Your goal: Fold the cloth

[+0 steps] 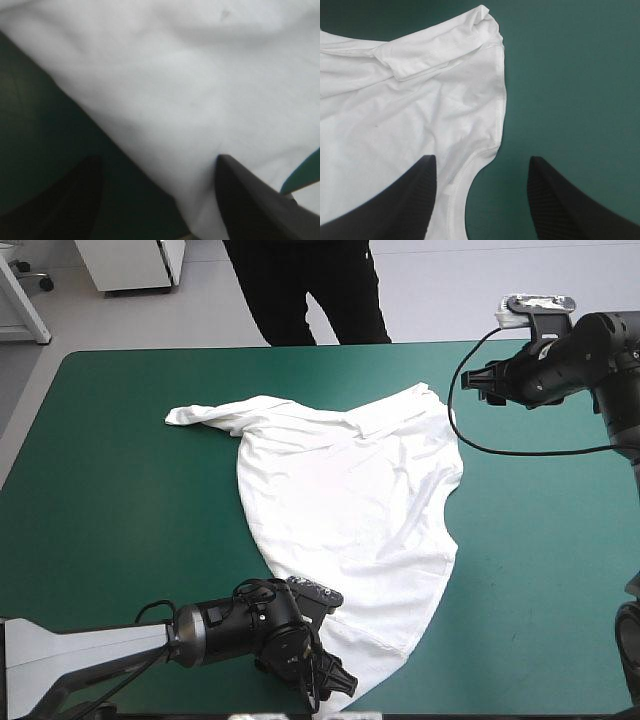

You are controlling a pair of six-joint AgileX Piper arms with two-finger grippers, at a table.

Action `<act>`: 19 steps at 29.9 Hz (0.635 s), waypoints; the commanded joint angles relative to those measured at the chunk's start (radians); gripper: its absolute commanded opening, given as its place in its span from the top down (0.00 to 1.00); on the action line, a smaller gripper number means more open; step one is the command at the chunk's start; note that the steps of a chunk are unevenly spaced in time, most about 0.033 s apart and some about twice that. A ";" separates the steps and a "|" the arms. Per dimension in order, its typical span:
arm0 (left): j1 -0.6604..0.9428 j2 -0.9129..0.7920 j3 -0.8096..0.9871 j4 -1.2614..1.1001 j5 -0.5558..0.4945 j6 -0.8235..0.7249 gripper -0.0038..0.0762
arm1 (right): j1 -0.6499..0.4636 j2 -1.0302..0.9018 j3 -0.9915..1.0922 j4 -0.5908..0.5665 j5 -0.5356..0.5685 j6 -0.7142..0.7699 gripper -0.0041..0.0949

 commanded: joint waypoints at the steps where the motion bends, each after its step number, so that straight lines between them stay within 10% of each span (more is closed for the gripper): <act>1: -0.008 -0.019 0.022 -0.020 -0.102 -0.009 0.39 | -0.008 -0.047 -0.024 0.028 -0.003 -0.005 0.44; 8: -0.008 0.053 0.029 -0.034 -0.141 0.053 0.93 | -0.008 -0.047 -0.024 0.028 -0.003 -0.005 0.44; 19: -0.008 0.064 0.029 -0.027 -0.136 0.081 0.96 | -0.008 0.024 -0.023 -0.004 -0.003 -0.002 0.36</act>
